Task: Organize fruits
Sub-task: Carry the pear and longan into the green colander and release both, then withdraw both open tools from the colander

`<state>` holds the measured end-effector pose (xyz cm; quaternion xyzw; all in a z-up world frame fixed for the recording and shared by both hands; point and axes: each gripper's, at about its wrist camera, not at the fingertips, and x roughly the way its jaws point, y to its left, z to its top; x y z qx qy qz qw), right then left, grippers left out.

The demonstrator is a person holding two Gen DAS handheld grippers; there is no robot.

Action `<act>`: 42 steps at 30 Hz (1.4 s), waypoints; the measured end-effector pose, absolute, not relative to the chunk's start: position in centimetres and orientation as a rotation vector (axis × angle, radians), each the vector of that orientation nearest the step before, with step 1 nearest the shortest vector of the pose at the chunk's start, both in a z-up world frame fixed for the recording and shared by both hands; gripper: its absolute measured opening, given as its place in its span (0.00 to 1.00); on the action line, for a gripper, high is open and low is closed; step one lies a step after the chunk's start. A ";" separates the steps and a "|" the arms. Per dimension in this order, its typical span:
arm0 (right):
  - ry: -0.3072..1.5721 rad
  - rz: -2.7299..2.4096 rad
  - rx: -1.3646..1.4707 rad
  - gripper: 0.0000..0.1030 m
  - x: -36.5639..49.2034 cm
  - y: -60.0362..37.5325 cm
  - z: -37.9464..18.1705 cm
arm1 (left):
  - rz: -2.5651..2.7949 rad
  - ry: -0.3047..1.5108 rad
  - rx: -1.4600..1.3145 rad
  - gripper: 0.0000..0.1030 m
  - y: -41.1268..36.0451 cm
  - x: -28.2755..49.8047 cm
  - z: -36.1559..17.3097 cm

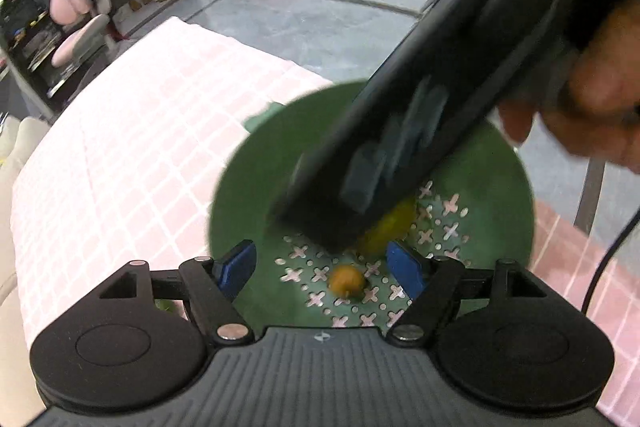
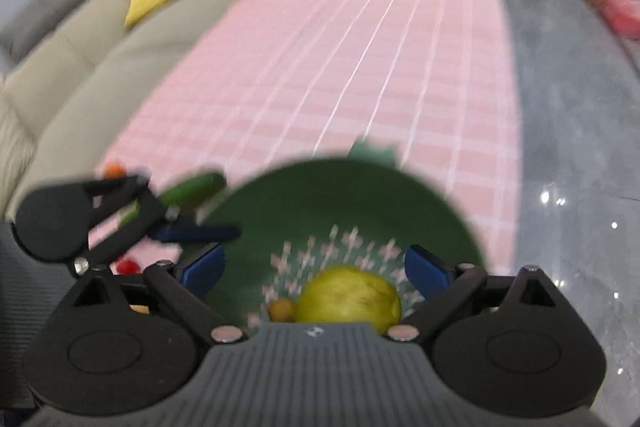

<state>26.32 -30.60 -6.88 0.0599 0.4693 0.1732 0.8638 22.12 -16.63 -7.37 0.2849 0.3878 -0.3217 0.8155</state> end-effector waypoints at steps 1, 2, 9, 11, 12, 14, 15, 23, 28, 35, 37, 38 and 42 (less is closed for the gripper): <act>0.956 0.344 0.148 0.90 25.8 -31.2 -6.0 | -0.676 0.817 0.579 0.85 -15.9 21.8 -6.6; 0.919 0.320 0.167 0.90 25.2 -31.7 -4.8 | -0.659 0.807 0.549 0.85 -15.0 21.5 -5.9; 0.691 0.205 0.179 0.90 17.8 -32.7 -1.0 | -0.492 0.702 0.221 0.82 -7.2 17.3 -2.6; 0.672 0.190 0.173 0.89 15.4 -31.8 -1.1 | -0.446 0.701 0.209 0.82 -5.5 15.8 -2.8; 0.676 0.186 0.164 0.88 14.5 -31.1 -1.3 | -0.429 0.720 0.205 0.82 -4.9 15.1 -3.0; 0.687 0.188 0.141 0.86 12.3 -29.6 -1.5 | -0.436 0.794 0.151 0.82 -3.4 13.9 -3.6; 0.692 0.184 0.128 0.85 11.3 -28.8 -1.7 | -0.432 0.831 0.113 0.82 -2.4 13.4 -3.9; 0.865 0.165 0.137 0.66 5.9 -22.6 -5.2 | -0.371 0.887 0.005 0.78 2.4 9.2 -5.7; 0.913 0.176 0.127 0.54 6.4 -20.0 -7.5 | -0.330 0.888 -0.034 0.76 4.6 9.6 -6.6; 0.931 0.136 0.209 0.52 8.8 -19.6 -9.8 | -0.310 0.871 0.012 0.76 5.9 11.4 -7.5; 0.936 0.128 0.216 0.52 9.7 -19.5 -10.1 | -0.314 0.864 0.031 0.76 5.9 12.0 -7.9; 0.935 0.125 0.214 0.52 10.0 -19.3 -10.3 | -0.313 0.862 0.038 0.77 5.9 12.2 -8.1; 0.928 0.107 0.218 0.52 11.0 -18.7 -10.9 | -0.308 0.863 0.046 0.77 6.4 13.3 -8.6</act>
